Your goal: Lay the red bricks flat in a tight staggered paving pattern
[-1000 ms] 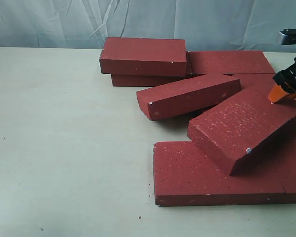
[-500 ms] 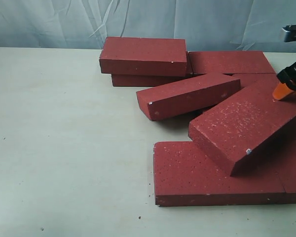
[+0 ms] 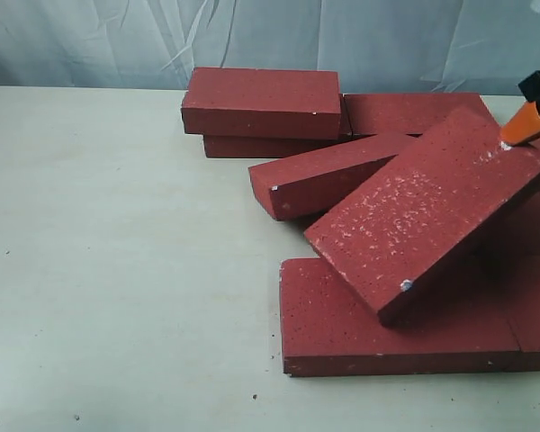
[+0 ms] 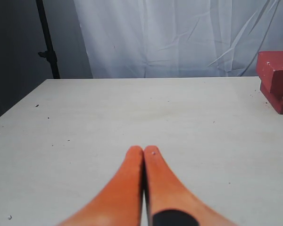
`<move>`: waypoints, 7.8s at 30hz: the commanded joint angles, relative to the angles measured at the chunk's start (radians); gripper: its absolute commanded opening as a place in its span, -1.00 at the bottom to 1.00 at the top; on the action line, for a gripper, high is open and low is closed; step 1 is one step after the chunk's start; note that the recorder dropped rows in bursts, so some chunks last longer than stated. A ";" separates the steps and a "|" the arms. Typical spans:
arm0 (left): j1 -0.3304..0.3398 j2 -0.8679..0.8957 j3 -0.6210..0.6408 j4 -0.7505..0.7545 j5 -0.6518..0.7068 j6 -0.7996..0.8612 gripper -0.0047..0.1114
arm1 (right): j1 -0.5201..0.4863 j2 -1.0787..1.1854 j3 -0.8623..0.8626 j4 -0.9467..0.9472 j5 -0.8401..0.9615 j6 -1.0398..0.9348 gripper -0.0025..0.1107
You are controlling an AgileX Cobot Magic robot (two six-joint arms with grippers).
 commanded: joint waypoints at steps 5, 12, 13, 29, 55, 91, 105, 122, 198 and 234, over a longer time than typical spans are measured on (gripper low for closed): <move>-0.006 -0.005 0.005 0.005 -0.005 -0.004 -0.92 | 0.003 -0.024 -0.004 0.259 0.013 0.083 -0.97; -0.006 -0.005 0.005 0.005 -0.005 -0.004 -0.92 | 0.171 -0.028 -0.004 0.323 0.013 0.198 -0.97; -0.006 -0.005 0.005 0.005 -0.005 -0.004 -0.92 | 0.207 -0.028 -0.004 0.323 0.013 0.203 -0.97; -0.006 -0.005 0.005 0.005 -0.005 -0.004 -0.92 | 0.669 0.084 -0.004 0.203 -0.413 0.582 -0.97; -0.006 -0.005 0.005 0.005 -0.005 -0.004 -0.92 | 0.877 0.298 -0.004 -0.078 -0.553 0.926 0.05; -0.006 -0.005 0.005 0.005 -0.005 -0.004 -0.92 | 0.308 0.144 0.036 -0.639 -0.456 0.712 -0.96; -0.006 -0.005 0.005 0.005 -0.005 -0.004 -0.92 | 0.312 0.242 -0.025 -0.463 -0.450 0.543 -0.96; -0.006 -0.005 0.005 0.005 -0.005 -0.004 -0.92 | 0.489 0.242 -0.025 -0.431 -0.412 0.521 -0.96; -0.006 -0.005 0.005 0.005 -0.005 -0.004 -0.92 | 0.741 0.346 -0.055 -0.732 -0.451 0.402 -0.96; -0.006 -0.005 0.005 0.005 -0.005 -0.004 -0.92 | 0.733 0.439 -0.434 -0.170 0.013 0.214 -0.97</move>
